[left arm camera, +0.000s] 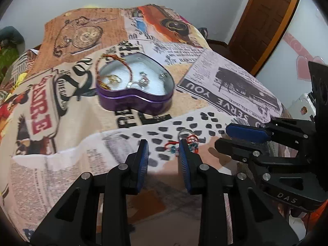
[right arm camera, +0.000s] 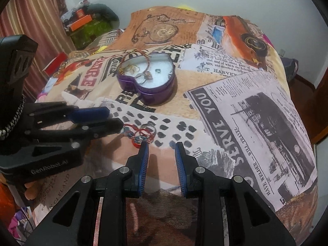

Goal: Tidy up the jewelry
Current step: 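Withdraw both open tools toward the red bracelet with the blue charm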

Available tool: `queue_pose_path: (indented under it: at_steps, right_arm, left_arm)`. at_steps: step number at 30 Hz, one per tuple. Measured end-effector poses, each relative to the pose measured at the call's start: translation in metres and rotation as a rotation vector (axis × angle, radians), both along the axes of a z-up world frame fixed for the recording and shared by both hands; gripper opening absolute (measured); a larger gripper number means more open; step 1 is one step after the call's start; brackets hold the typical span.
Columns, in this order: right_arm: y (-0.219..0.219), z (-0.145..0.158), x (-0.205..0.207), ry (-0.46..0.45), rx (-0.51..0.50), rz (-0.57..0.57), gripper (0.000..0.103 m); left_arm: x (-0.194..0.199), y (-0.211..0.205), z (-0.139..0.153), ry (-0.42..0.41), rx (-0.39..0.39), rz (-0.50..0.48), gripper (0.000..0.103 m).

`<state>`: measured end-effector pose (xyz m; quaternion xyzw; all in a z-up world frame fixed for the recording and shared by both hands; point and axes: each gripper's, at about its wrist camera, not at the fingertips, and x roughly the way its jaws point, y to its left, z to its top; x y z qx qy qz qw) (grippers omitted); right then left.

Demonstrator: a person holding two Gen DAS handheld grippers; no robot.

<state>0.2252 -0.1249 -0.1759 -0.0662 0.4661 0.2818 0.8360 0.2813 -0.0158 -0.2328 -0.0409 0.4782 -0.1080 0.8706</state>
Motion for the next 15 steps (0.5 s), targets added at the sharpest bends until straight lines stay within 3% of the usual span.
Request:
queue_pose_path:
  at_steps: [9, 12, 15]
  right_arm:
    - [-0.0078, -0.0080, 0.0039, 0.012, 0.005, -0.027, 0.024]
    - [-0.0074, -0.0102, 0.0040, 0.021, 0.010, -0.029, 0.024]
    - [-0.0078, -0.0102, 0.0040, 0.026, 0.015, -0.031, 0.024]
  left_arm:
    - [0.0040, -0.0104, -0.0082, -0.004, 0.030, -0.027, 0.030]
    - [0.0037, -0.0103, -0.0097, 0.002, -0.007, -0.051, 0.012]
    - [0.0037, -0.0114, -0.0098, 0.003, -0.019, -0.053, 0.009]
